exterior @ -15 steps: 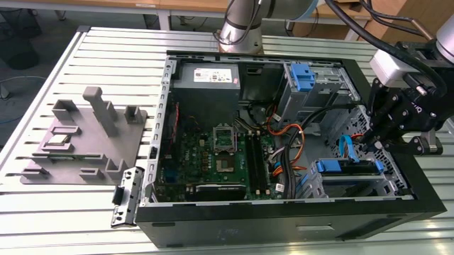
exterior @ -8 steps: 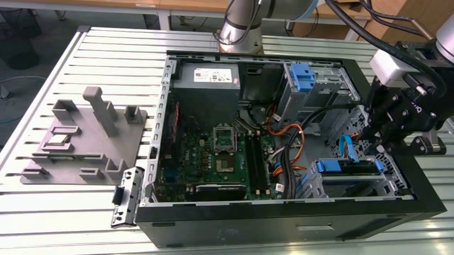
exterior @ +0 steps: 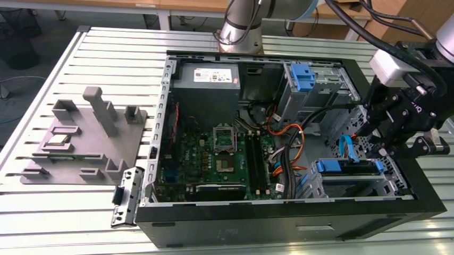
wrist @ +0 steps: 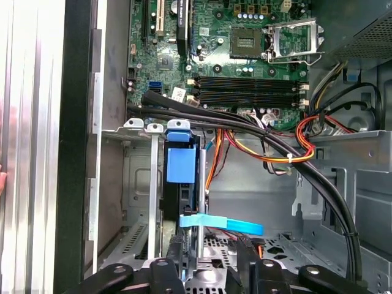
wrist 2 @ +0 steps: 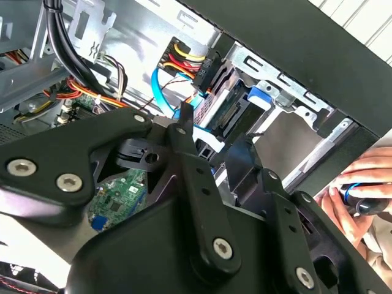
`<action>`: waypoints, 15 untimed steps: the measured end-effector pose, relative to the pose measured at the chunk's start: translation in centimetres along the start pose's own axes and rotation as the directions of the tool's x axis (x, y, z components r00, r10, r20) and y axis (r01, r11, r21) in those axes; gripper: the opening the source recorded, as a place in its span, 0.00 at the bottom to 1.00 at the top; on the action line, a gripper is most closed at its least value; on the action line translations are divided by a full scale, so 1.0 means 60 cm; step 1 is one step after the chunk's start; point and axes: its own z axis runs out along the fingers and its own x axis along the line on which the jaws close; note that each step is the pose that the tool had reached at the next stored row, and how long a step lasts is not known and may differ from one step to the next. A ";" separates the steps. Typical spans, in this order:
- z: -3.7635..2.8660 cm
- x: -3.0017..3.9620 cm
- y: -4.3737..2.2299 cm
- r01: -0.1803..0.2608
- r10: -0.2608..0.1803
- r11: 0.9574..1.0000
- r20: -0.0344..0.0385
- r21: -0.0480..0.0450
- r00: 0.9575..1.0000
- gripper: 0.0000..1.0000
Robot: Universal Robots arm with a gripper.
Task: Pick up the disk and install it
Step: 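Insert the second disk wire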
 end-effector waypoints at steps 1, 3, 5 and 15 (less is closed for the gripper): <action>0.000 0.000 -0.002 0.000 0.000 1.000 0.000 0.000 1.000 0.48; 0.000 0.000 -0.007 0.000 0.000 1.000 0.000 0.000 1.000 0.48; 0.000 0.000 -0.012 0.000 0.000 1.000 0.000 0.000 1.000 0.48; -0.003 0.000 -0.019 0.000 0.000 1.000 0.003 0.000 1.000 0.48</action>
